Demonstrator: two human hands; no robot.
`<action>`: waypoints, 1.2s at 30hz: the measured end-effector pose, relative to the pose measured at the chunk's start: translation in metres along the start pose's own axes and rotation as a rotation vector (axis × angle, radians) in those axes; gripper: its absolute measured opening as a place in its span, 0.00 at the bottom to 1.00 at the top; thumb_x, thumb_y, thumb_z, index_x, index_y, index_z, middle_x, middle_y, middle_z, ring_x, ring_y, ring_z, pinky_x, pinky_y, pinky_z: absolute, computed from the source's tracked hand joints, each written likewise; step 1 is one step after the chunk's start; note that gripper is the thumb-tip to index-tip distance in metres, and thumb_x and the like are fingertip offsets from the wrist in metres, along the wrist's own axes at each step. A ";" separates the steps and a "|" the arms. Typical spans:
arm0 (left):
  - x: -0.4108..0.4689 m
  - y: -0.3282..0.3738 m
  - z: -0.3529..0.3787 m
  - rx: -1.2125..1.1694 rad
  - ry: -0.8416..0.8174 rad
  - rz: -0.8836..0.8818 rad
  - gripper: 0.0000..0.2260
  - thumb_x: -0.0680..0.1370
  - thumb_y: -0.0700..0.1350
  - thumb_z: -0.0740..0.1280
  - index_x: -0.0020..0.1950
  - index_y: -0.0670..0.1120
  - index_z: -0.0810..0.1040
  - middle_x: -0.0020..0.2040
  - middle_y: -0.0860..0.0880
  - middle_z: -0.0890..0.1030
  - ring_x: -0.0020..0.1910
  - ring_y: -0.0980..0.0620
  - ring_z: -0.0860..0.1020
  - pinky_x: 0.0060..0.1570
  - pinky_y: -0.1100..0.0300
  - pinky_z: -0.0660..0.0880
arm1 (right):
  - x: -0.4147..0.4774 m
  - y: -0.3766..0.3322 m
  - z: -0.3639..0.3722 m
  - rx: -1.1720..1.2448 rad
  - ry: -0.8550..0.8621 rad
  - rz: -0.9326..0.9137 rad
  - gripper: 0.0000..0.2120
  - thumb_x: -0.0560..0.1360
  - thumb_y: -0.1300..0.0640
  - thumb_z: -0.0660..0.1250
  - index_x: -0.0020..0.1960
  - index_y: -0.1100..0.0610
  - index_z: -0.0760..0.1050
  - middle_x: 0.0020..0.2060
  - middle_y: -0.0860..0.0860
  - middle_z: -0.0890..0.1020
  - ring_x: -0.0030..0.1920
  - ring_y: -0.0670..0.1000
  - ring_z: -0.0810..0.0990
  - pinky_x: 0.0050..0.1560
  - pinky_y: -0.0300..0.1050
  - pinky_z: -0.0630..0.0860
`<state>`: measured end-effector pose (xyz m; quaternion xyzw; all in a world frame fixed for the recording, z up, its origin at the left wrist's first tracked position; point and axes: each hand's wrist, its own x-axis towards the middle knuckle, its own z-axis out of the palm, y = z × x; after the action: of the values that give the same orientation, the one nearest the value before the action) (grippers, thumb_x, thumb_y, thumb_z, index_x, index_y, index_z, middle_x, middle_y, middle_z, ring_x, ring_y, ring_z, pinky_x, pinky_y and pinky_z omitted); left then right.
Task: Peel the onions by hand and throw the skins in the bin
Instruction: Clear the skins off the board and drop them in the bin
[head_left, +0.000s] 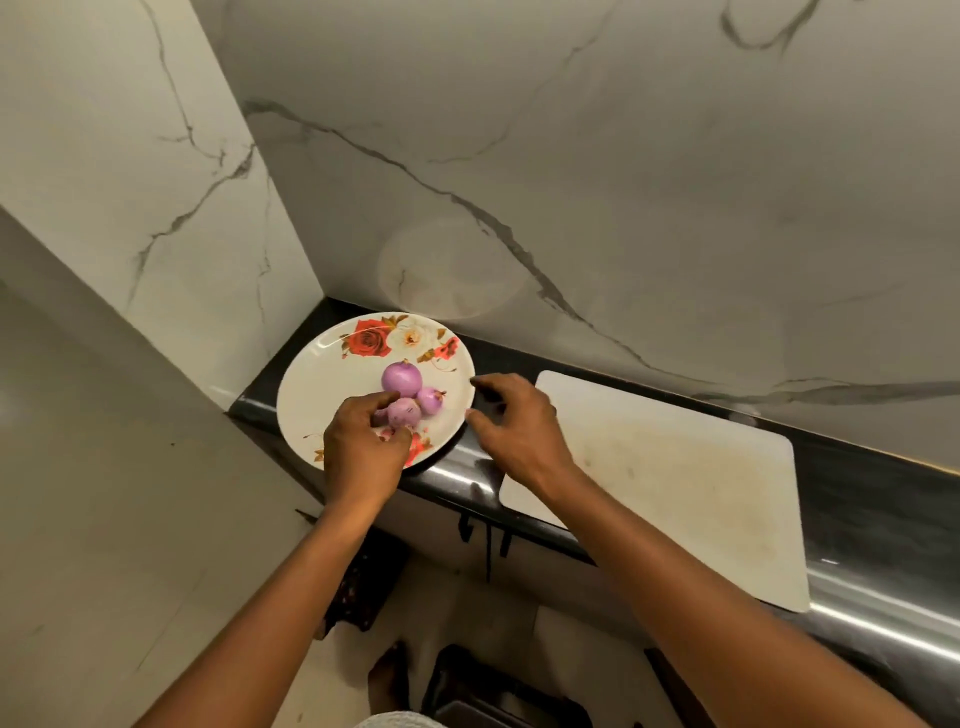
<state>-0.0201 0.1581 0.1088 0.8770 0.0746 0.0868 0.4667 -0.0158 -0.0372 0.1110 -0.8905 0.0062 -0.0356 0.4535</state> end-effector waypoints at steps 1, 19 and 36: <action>0.005 -0.005 -0.002 0.022 -0.003 -0.009 0.17 0.75 0.39 0.78 0.63 0.48 0.83 0.59 0.50 0.82 0.58 0.50 0.80 0.61 0.52 0.79 | 0.008 -0.003 0.010 -0.039 -0.062 -0.013 0.24 0.77 0.54 0.73 0.72 0.52 0.77 0.63 0.49 0.81 0.60 0.48 0.80 0.63 0.45 0.79; 0.044 -0.042 0.031 0.564 -0.185 0.239 0.25 0.78 0.46 0.76 0.72 0.50 0.72 0.63 0.46 0.77 0.61 0.46 0.79 0.60 0.51 0.79 | 0.067 0.020 0.058 -0.334 -0.186 -0.082 0.17 0.81 0.54 0.68 0.69 0.52 0.75 0.63 0.52 0.80 0.63 0.55 0.77 0.58 0.58 0.80; -0.029 0.053 0.120 0.038 -0.460 0.188 0.20 0.74 0.58 0.77 0.63 0.53 0.84 0.58 0.56 0.84 0.50 0.58 0.82 0.48 0.66 0.78 | -0.070 0.108 -0.084 0.071 0.353 0.352 0.21 0.77 0.47 0.76 0.68 0.52 0.82 0.63 0.48 0.84 0.54 0.47 0.83 0.54 0.36 0.78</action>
<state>-0.0192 0.0261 0.0847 0.8854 -0.1142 -0.0735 0.4445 -0.0892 -0.1658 0.0689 -0.8392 0.2390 -0.1114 0.4755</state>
